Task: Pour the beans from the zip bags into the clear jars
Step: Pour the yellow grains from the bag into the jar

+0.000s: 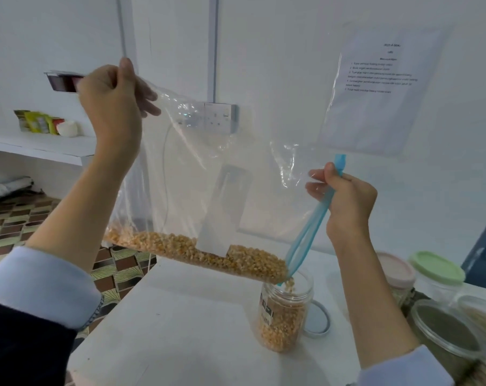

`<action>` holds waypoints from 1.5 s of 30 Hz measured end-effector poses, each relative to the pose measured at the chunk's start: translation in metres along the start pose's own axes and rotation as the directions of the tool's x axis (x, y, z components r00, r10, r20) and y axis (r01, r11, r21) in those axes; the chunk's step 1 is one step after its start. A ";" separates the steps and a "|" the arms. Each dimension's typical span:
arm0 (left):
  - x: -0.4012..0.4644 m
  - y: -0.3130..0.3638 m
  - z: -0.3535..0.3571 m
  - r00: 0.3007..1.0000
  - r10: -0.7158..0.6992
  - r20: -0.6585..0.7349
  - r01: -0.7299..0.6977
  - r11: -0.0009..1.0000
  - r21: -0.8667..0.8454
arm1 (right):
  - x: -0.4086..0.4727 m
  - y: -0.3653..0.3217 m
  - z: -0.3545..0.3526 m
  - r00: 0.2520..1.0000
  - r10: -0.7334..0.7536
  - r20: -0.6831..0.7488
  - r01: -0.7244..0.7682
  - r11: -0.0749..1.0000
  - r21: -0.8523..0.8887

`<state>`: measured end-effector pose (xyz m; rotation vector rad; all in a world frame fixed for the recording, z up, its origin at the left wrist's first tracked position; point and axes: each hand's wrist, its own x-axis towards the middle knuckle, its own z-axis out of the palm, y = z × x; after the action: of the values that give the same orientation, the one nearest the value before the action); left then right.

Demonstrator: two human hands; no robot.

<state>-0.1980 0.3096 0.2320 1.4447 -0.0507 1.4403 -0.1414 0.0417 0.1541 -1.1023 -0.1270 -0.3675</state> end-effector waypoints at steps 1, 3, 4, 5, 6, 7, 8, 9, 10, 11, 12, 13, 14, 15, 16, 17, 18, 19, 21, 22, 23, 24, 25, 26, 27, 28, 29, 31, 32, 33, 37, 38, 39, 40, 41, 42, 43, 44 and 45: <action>0.000 0.000 -0.001 1.000 0.004 0.001 -0.004 1.000 -0.001 | 0.000 -0.001 -0.001 1.000 -0.003 -0.016 0.003 1.000 0.003; -0.001 0.000 -0.003 1.000 0.012 0.006 -0.012 1.000 0.011 | 0.000 -0.001 -0.001 1.000 -0.008 -0.015 0.008 1.000 -0.006; -0.002 0.000 -0.003 1.000 0.013 0.006 -0.013 1.000 0.012 | -0.001 0.000 0.000 1.000 -0.012 -0.016 0.011 1.000 -0.012; -0.002 0.000 -0.003 1.000 0.015 0.006 -0.015 1.000 0.007 | -0.002 0.001 0.000 0.999 -0.018 -0.032 0.018 1.000 -0.015; -0.002 0.000 -0.002 1.000 0.019 0.008 -0.019 1.000 0.002 | -0.002 0.003 0.000 0.998 -0.027 -0.055 0.026 1.000 -0.018; -0.002 0.000 -0.001 1.000 0.021 0.012 -0.021 1.000 0.002 | -0.002 0.004 0.000 0.997 -0.033 -0.065 0.032 0.999 -0.025; -0.003 0.000 0.000 1.000 0.020 0.016 -0.020 1.000 0.004 | -0.002 0.004 0.000 0.998 -0.033 -0.057 0.031 0.999 -0.035; -0.004 0.000 0.001 1.000 0.017 0.018 -0.017 1.000 0.007 | -0.002 0.005 0.000 0.999 -0.025 -0.041 0.023 0.999 -0.040; -0.004 0.000 0.001 1.000 0.016 0.017 -0.016 1.000 0.008 | -0.002 0.005 0.001 0.999 -0.019 -0.037 0.017 0.999 -0.037; -0.003 0.000 0.001 1.000 0.019 0.017 -0.019 1.000 0.006 | -0.002 0.006 0.000 0.998 -0.021 -0.051 0.019 0.999 -0.035; -0.003 0.001 0.001 1.000 0.024 0.016 -0.024 1.000 0.005 | -0.002 0.006 0.000 0.997 -0.030 -0.072 0.027 0.999 -0.035; -0.003 0.002 0.001 1.000 0.027 0.016 -0.027 1.000 0.003 | -0.002 0.006 0.000 0.996 -0.038 -0.079 0.036 0.999 -0.038; -0.004 0.002 0.002 0.999 0.026 0.018 -0.026 1.000 0.000 | -0.002 0.006 0.000 0.997 -0.039 -0.063 0.036 0.999 -0.041; -0.004 0.002 0.003 1.000 0.024 0.018 -0.023 1.000 -0.004 | -0.002 0.006 0.000 0.999 -0.030 -0.035 0.029 0.999 -0.041; -0.004 0.003 0.003 1.000 0.020 0.015 -0.020 1.000 -0.008 | -0.002 0.007 0.001 1.000 -0.019 -0.017 0.019 0.999 -0.037; -0.005 0.003 0.004 1.000 0.019 0.013 -0.019 1.000 -0.012 | -0.002 0.007 0.001 1.000 -0.016 -0.025 0.016 0.999 -0.031; -0.004 0.004 0.004 1.000 0.020 0.012 -0.020 1.000 -0.014 | -0.001 0.008 0.001 0.998 -0.023 -0.052 0.022 0.999 -0.026; -0.004 0.004 0.003 1.000 0.023 0.013 -0.023 1.000 -0.014 | 0.000 0.008 0.000 0.997 -0.034 -0.075 0.032 0.999 -0.022; -0.004 0.003 0.002 1.000 0.023 0.013 -0.023 1.000 -0.015 | 0.001 0.008 -0.001 0.997 -0.029 -0.065 0.028 0.999 -0.018; -0.004 0.004 0.001 1.000 0.021 0.015 -0.021 1.000 -0.017 | 0.000 0.008 0.000 0.999 -0.015 -0.051 0.014 1.000 -0.020; -0.003 0.004 0.001 1.000 0.022 0.017 -0.022 1.000 -0.019 | 0.001 0.009 -0.001 0.999 -0.007 -0.050 0.006 1.000 -0.022; -0.004 0.004 0.001 0.999 0.027 0.020 -0.026 0.999 -0.019 | 0.000 0.009 -0.001 0.998 -0.012 -0.062 0.011 1.000 -0.024; -0.004 0.004 0.002 0.999 0.032 0.023 -0.032 0.999 -0.015 | 0.000 0.009 -0.001 0.997 -0.024 -0.073 0.022 0.999 -0.029; -0.005 0.004 0.001 0.999 0.036 0.024 -0.036 0.999 -0.011 | 0.000 0.009 -0.001 0.997 -0.028 -0.069 0.026 0.999 -0.033; -0.006 0.004 0.001 0.999 0.038 0.026 -0.038 0.999 -0.005 | 0.000 0.008 -0.001 0.999 -0.019 -0.050 0.018 0.999 -0.033; -0.006 0.004 0.001 0.999 0.039 0.028 -0.039 0.999 -0.001 | 0.000 0.008 -0.001 0.999 0.001 -0.032 -0.002 1.000 -0.026; -0.006 0.004 0.001 0.999 0.041 0.031 -0.041 0.999 0.001 | 0.000 0.007 -0.001 0.999 0.015 -0.030 -0.016 1.000 -0.015; -0.007 0.004 0.001 0.999 0.044 0.030 -0.044 0.999 0.001 | 0.001 0.006 -0.001 0.998 0.005 -0.065 -0.006 1.000 -0.011; -0.007 0.004 0.001 0.999 0.044 0.031 -0.044 0.999 0.001 | 0.001 0.006 -0.001 0.998 0.001 -0.064 -0.002 1.000 -0.013; -0.007 0.004 0.001 0.998 0.045 0.036 -0.045 0.999 0.003 | 0.001 0.005 0.000 0.999 0.008 -0.043 -0.009 1.000 -0.017; -0.008 0.003 0.003 0.997 0.059 0.042 -0.059 0.998 0.008 | 0.002 0.010 0.001 0.998 -0.010 -0.067 0.008 0.999 -0.040; -0.007 0.003 0.003 0.997 0.061 0.039 -0.061 0.998 0.009 | 0.002 0.010 0.001 0.998 -0.008 -0.056 0.007 0.999 -0.034; -0.007 0.002 0.002 0.997 0.061 0.039 -0.061 0.998 0.012 | 0.001 0.009 0.001 1.000 0.002 -0.029 -0.003 1.000 -0.024; -0.006 0.002 0.002 0.998 0.058 0.037 -0.059 0.998 0.016 | 0.000 0.009 0.001 1.000 0.008 -0.011 -0.009 1.000 -0.012; -0.005 0.001 0.001 0.998 0.056 0.033 -0.056 0.998 0.016 | 0.000 0.008 0.001 1.000 0.000 -0.019 0.000 1.000 0.000; -0.005 0.002 0.000 0.998 0.055 0.031 -0.055 0.998 0.013 | 0.001 0.008 0.000 0.999 -0.017 -0.039 0.017 1.000 0.014; -0.005 0.002 0.000 0.998 0.056 0.030 -0.056 0.998 0.009 | 0.001 0.007 -0.001 0.998 -0.031 -0.047 0.032 0.999 0.024; -0.004 0.002 -0.001 0.998 0.061 0.027 -0.061 0.998 0.008 | 0.002 0.007 -0.001 0.999 -0.035 -0.035 0.036 0.999 0.030; -0.004 0.002 -0.001 0.998 0.066 0.024 -0.066 0.998 0.008 | 0.001 0.008 0.000 0.999 -0.031 -0.014 0.031 0.999 0.028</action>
<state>-0.2015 0.3067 0.2297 1.4789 -0.1082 1.4788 -0.1375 0.0441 0.1480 -1.0712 -0.1369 -0.4001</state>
